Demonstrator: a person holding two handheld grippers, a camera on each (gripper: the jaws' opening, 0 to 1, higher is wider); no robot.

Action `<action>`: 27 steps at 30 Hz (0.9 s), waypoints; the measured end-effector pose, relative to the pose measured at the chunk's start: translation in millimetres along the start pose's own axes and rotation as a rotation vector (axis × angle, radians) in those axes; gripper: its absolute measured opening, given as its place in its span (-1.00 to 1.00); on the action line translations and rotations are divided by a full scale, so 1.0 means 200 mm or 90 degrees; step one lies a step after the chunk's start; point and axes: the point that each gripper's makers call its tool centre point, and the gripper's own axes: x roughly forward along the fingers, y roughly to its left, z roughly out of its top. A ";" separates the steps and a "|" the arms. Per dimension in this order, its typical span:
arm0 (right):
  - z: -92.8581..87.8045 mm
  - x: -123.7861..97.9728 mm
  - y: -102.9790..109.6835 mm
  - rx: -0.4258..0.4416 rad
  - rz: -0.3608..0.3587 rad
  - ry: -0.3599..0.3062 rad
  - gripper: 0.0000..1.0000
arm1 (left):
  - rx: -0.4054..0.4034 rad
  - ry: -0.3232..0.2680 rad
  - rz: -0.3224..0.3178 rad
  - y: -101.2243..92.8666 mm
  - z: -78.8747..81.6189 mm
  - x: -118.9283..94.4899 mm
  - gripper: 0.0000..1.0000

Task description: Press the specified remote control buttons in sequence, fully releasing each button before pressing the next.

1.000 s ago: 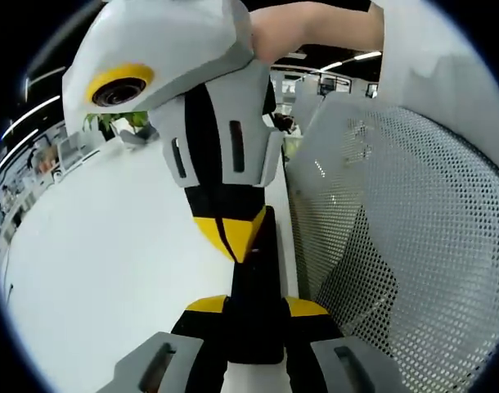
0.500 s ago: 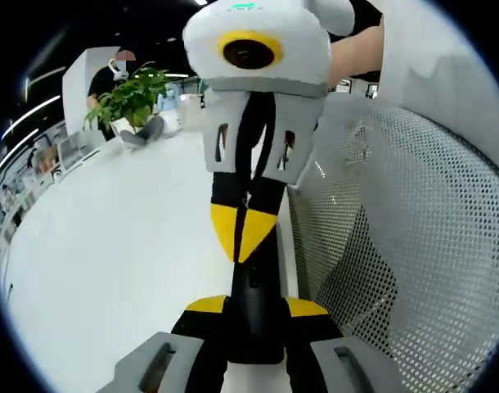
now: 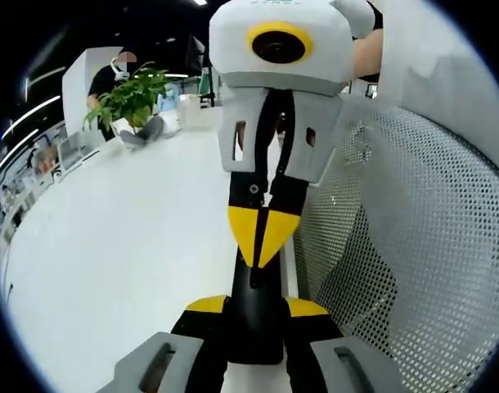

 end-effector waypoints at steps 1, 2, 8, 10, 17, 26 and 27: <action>0.00 0.00 0.00 -0.018 0.004 0.012 -1.00 | -0.001 0.000 0.000 0.00 0.00 0.00 -0.51; 0.00 0.00 0.00 -0.036 0.009 0.026 -1.00 | 0.000 0.000 -0.001 0.00 0.00 0.00 -0.51; 0.01 0.02 0.00 -0.100 0.029 0.106 -1.00 | 0.000 0.000 -0.001 0.00 0.00 0.00 -0.51; 0.01 0.02 0.00 -0.084 0.032 0.112 -1.00 | 0.000 0.001 -0.001 0.00 0.00 0.00 -0.51; 0.00 0.01 0.00 -0.018 0.007 0.046 -1.00 | 0.000 0.001 -0.001 0.00 0.00 0.00 -0.51; 0.00 -0.01 0.00 0.034 -0.041 -0.080 -1.00 | 0.000 0.000 -0.001 0.00 0.00 0.00 -0.51; 0.00 -0.01 0.00 0.034 -0.041 -0.083 -1.00 | 0.000 0.001 -0.001 0.00 0.00 0.00 -0.51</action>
